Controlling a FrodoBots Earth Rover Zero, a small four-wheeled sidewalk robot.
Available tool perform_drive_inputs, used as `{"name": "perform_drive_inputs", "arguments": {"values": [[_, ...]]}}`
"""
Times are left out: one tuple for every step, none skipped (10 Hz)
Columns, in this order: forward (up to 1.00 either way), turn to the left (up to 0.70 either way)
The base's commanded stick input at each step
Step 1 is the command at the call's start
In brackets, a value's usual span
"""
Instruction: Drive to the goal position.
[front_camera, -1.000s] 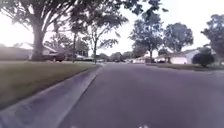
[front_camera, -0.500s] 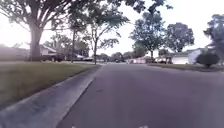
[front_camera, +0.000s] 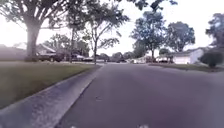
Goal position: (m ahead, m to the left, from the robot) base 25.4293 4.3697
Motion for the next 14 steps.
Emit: {"name": "perform_drive_inputs", "arguments": {"values": [[1.00, 0.00], [1.00, 0.00], [1.00, 0.00], [1.00, 0.00], [1.00, 0.00], [1.00, 0.00], [1.00, 0.00], [1.00, 0.00], [1.00, 0.00], [1.00, 0.00], [1.00, 0.00], [1.00, 0.00], [1.00, 0.00], [1.00, 0.00]]}}
